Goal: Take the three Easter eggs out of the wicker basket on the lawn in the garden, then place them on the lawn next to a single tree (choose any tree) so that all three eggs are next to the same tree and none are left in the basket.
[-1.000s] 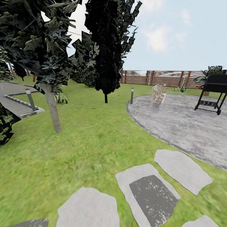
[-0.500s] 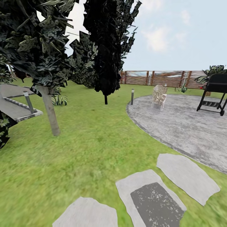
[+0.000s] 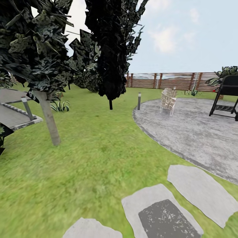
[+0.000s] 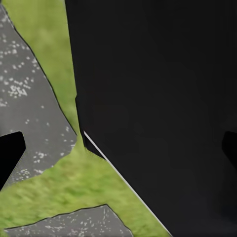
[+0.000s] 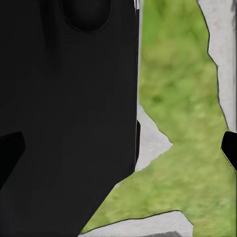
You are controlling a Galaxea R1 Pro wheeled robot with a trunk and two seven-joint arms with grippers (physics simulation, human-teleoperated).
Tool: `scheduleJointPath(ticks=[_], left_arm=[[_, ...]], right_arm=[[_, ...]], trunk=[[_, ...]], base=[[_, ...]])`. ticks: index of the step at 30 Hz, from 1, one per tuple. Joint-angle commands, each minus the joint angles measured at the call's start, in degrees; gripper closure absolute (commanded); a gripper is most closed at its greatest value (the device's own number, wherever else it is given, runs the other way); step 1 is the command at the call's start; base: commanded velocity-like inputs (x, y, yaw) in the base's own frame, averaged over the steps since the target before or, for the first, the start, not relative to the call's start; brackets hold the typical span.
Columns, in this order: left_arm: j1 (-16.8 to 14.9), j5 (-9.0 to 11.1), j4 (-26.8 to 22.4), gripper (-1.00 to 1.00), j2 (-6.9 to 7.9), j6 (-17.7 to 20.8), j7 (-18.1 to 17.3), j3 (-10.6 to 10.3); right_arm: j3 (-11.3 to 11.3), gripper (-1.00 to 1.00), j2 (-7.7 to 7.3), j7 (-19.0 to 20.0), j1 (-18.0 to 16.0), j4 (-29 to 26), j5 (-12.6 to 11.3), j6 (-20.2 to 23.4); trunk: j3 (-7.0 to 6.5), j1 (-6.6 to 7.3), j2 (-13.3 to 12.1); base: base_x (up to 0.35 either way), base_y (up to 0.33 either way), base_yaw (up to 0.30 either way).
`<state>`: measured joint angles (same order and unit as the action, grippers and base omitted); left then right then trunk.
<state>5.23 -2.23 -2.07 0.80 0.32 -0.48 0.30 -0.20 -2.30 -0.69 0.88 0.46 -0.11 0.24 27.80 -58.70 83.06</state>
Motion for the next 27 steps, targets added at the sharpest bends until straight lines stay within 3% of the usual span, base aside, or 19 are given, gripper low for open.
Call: scheduleJointPath(ticks=[1, 27], left_arm=[[0.04, -0.23, -0.13, -1.00, 0.00, 0.03, -0.03, 0.05], [0.04, -0.23, -0.13, -1.00, -0.01, 0.03, -0.05, 0.05]], right_arm=[[0.05, -1.00, -0.09, -0.05, 0.00, -0.01, 0.07, -0.01], [0.01, -1.00, -0.25, 0.21, 0.00, -0.02, 0.16, 0.03]], trunk=[[0.03, -0.03, 0.02], [0.03, -0.03, 0.02]], base=[[0.282, 0.000, 0.000], [0.260, 0.000, 0.000]])
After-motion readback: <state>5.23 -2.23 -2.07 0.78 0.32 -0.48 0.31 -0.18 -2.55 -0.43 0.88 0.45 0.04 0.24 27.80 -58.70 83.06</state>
